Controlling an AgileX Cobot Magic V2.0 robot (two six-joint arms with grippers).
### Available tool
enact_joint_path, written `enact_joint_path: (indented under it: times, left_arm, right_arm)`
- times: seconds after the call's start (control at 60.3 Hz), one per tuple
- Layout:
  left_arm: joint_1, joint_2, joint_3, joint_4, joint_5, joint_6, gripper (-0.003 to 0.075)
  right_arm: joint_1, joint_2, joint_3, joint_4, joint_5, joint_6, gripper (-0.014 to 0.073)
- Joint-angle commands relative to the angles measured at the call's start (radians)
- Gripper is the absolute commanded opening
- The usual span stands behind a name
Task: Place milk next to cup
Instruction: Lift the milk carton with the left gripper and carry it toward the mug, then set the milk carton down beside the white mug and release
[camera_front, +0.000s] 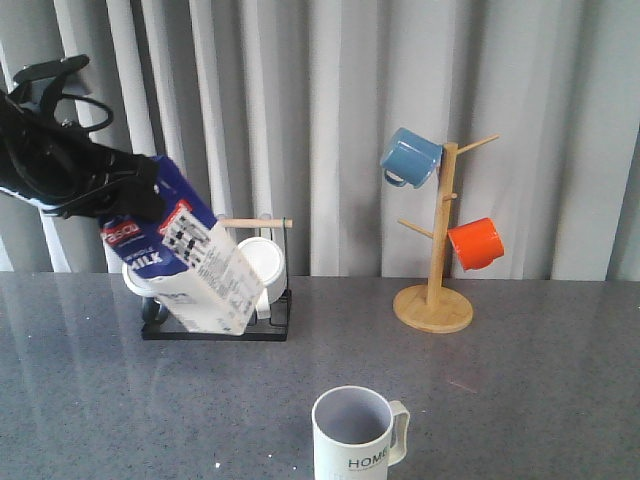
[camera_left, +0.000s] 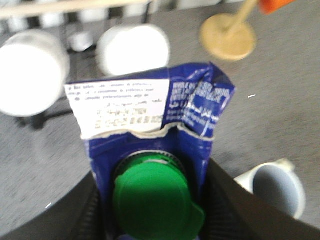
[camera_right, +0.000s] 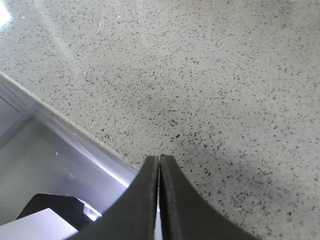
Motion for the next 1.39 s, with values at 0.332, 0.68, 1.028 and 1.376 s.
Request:
enact_joint_path:
  times: [0.332,0.68,1.028,1.376]
  left_arm:
    - [-0.152,0.068,-0.073,0.103,-0.015,-0.080,-0.0008]
    - [-0.157,0.075,0.054,0.101,-0.015,-0.096,-0.0007]
    - [-0.157,0.078,0.167,0.063,-0.015,-0.095,-0.0006]
    - [-0.157,0.095,0.167,0.030,-0.015,-0.090,-0.0003]
  right_arm:
    - [-0.007,0.000,-0.025,0.015,-0.048,0.006,-0.0006]
    - [-0.007,0.000,-0.025,0.015,-0.049,0.006,-0.0005]
    - [-0.007,0.000,-0.025,0.016,-0.052,0.008,-0.0005]
    - [-0.007,0.000,-0.025,0.016,-0.052,0.008,-0.0005]
